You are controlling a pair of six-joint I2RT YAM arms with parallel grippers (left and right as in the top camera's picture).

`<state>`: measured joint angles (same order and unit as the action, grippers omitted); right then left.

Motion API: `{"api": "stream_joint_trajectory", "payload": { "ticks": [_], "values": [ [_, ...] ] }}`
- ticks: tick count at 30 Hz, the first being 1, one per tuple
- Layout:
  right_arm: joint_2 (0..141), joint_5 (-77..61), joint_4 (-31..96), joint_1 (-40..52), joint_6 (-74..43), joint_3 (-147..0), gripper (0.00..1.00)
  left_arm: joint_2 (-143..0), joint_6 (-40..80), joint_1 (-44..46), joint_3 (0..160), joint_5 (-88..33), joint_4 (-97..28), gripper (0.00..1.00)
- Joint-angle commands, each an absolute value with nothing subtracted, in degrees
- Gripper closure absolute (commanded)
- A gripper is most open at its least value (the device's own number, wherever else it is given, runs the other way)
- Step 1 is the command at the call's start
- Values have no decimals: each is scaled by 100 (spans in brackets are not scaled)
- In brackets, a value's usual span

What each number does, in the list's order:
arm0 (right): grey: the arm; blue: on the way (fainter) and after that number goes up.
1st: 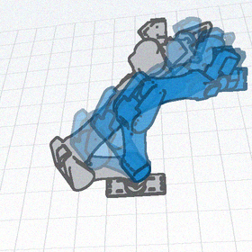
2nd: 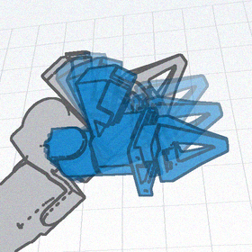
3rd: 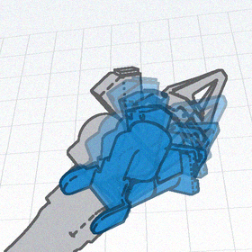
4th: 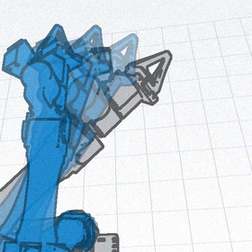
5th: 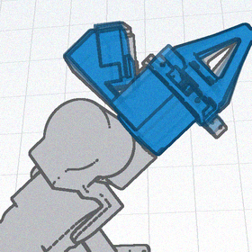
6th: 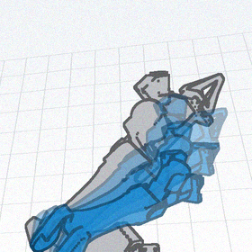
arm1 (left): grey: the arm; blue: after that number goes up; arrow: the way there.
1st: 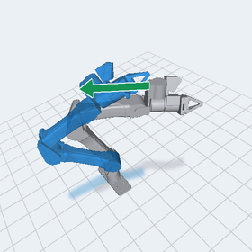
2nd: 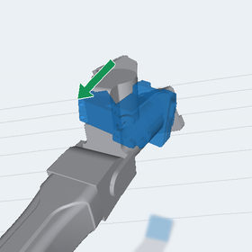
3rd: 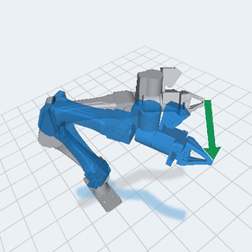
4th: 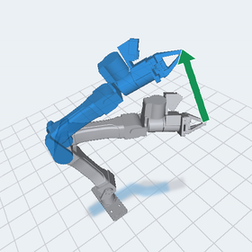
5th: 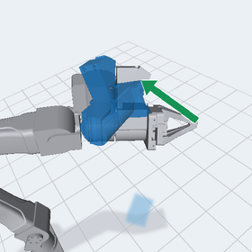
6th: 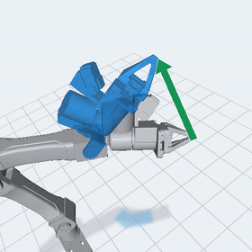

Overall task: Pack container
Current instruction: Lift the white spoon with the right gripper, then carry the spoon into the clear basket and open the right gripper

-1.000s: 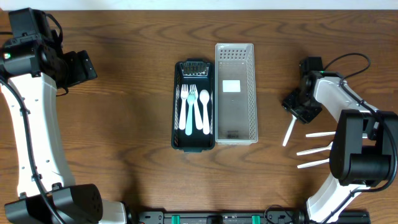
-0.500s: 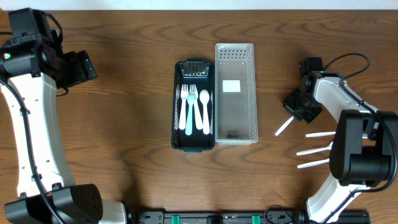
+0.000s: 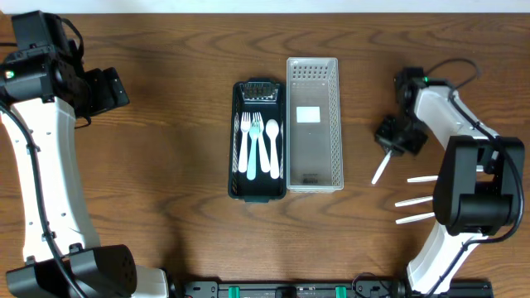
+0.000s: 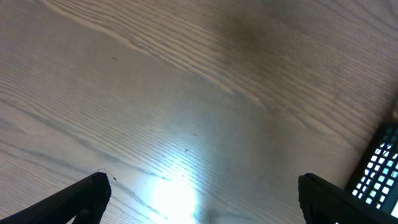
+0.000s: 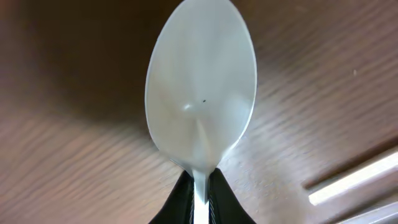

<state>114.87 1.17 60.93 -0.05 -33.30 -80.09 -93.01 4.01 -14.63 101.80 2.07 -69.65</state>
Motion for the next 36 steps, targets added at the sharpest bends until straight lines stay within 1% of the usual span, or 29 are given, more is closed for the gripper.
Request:
{"api": "stream_joint_trajectory", "payload": {
  "ticks": [1, 5, 8, 12, 16, 21, 30, 32, 33, 36],
  "values": [
    [11262, 36, 6722, 403, -2545, -9249, 99, -9369, 301, -1472, 10132, 217, -6987, 2],
    [11242, 36, 7620, 943, -2189, -10464, 99, -9369, 303, -1470, 10132, 215, -6991, 2],
    [11242, 38, 7824, 1450, -2156, -11010, 99, -9369, 301, -1472, 10132, 215, -6991, 2],
    [11319, 47, 7625, 2051, -2187, -11063, 99, -9369, 301, -1472, 10132, 215, -6991, 2],
    [11651, 64, 7422, 2408, -2331, -10967, 99, -9369, 301, -1472, 10132, 215, -6993, 2],
    [12167, 62, 7185, 2626, -2587, -10967, 99, -9369, 301, -1472, 10132, 217, -6987, 2],
    [12951, 56, 7157, 2622, -2759, -10967, 98, -9369, 257, -1472, 10132, 217, -6989, 2],
    [13034, 8, 7164, 2622, -2720, -10967, 94, -9369, 257, -1472, 10132, 217, -6989, 2],
    [13043, -49, 7157, 2622, -2661, -10967, 84, -9369, 257, -1472, 10132, 217, -6989, 2],
    [13006, -71, 7116, 2622, -2606, -10980, 81, -9369, 257, -1472, 10132, 217, -6987, 2]
  ]
}}
